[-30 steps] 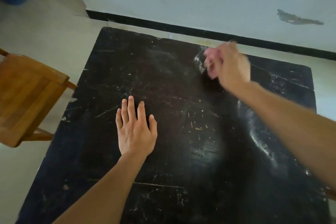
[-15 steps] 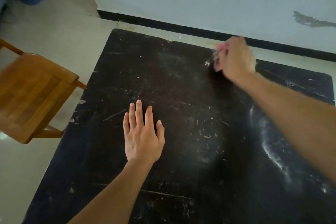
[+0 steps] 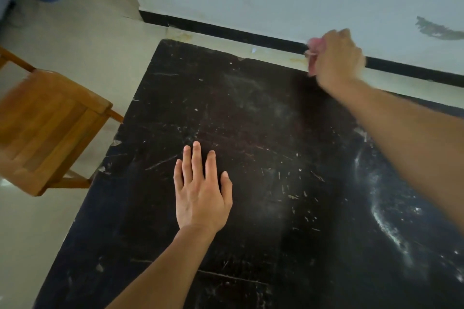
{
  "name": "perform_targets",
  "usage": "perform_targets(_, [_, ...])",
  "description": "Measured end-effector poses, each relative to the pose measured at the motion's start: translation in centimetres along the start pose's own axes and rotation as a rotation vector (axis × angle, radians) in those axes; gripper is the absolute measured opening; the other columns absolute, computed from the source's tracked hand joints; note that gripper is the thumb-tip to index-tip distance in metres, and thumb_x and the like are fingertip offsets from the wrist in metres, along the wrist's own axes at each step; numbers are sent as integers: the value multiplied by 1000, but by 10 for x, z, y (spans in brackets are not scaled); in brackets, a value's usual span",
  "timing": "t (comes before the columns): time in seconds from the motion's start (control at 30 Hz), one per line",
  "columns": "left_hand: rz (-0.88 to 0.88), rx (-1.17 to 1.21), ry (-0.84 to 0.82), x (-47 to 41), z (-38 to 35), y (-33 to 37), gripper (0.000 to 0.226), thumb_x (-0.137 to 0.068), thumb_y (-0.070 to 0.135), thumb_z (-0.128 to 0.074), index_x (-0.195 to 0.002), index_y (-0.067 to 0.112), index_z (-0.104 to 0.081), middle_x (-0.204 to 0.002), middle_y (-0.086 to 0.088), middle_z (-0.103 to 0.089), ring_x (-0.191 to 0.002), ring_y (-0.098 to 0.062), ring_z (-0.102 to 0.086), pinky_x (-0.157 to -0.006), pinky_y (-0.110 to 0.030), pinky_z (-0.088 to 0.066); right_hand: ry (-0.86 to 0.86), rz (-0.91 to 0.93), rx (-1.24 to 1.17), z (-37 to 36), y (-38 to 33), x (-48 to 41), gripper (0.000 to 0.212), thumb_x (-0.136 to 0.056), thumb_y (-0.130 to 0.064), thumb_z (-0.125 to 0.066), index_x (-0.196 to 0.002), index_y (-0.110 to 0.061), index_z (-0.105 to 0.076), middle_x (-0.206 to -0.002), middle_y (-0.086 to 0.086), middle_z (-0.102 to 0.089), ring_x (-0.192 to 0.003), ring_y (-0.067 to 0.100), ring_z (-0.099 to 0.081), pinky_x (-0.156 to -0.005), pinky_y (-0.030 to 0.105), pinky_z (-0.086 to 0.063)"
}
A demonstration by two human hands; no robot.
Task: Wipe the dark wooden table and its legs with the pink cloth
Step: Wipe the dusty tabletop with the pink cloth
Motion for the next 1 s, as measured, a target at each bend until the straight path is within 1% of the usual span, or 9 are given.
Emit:
perform_targets(0.13, [4,9,-26,2,1,2,58,-95,45,-25,-137,13,-48,-153,-16,-32,-143,-33,-26,-114,-47,-21,-118,386,-63,-34,-64,77,20,-98,-23,-51,-114,-16,-60,-120,8,-53,-104,25,-57,-81,38,-47])
perform_targets(0.17, [5,17,-32,1,1,2,56,-96,45,-27,-138,13,-47,-154,-15,-31,-144,-33,-24,-115,-47,-21,-103,352,-41,-35,-55,68,22,-97,-23,-53,-116,-15,-59,-121,9,-53,-106,27,-57,-83,39,-47])
perform_targets(0.27, [12,43,-64,-1,-3,-1,53,-98,41,-36,-142,13,-42,-157,-15,-24,-147,-31,-16,-118,-47,-17,-101,-46,49,-22,12,-2,27,-91,-26,-61,-111,-7,-61,-116,16,-60,-101,36,-61,-80,40,-48])
perform_targets(0.33, [15,58,-74,-1,-2,-3,54,-97,41,-38,-143,12,-40,-158,-14,-21,-147,-30,-13,-119,-46,-13,-99,-142,40,-5,34,-18,28,-90,-29,-63,-106,-7,-63,-110,15,-63,-98,37,-63,-80,41,-50])
perform_targets(0.5, [17,102,-88,-1,0,0,54,-99,40,-37,-145,12,-37,-160,-14,-16,-148,-29,-8,-121,-46,-10,-32,225,-111,18,-7,97,14,-96,-26,-54,-99,-16,-62,-109,5,-57,-87,23,-63,-77,40,-54])
perform_targets(0.67, [47,105,-90,-2,4,-2,54,-99,39,-36,-147,15,-31,-161,-10,-11,-149,-25,-3,-121,-44,-5,-94,468,-331,10,-4,277,13,-92,-33,-52,-101,-36,-62,-93,-7,-58,-81,10,-60,-50,29,-49])
perform_targets(0.77, [46,111,-65,-1,7,-3,53,-99,38,-37,-146,15,-31,-160,-10,-13,-148,-26,-4,-121,-45,-7,-98,543,-341,5,28,363,16,-88,-27,-62,-104,-27,-65,-97,-9,-61,-90,5,-56,-58,21,-50])
perform_targets(0.87, [47,117,-47,0,8,-2,52,-99,37,-39,-145,13,-33,-160,-11,-15,-148,-27,-7,-120,-47,-9,-44,560,-243,4,84,407,20,-95,-31,-53,-105,-22,-67,-106,-5,-59,-103,14,-56,-83,28,-48])
perform_targets(1.0, [43,97,-16,1,9,-1,48,-100,34,-39,-143,11,-35,-158,-14,-19,-147,-30,-10,-119,-49,-11,47,347,-209,11,186,380,28,-98,-32,-49,-108,-15,-69,-106,2,-60,-91,20,-57,-77,34,-51])
Point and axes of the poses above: each hand's wrist, its own x-axis away from the middle knuckle, its own z-axis out of the back of the hand, y = z × x, the point moved 10 cm from there along -x, towards the middle knuckle
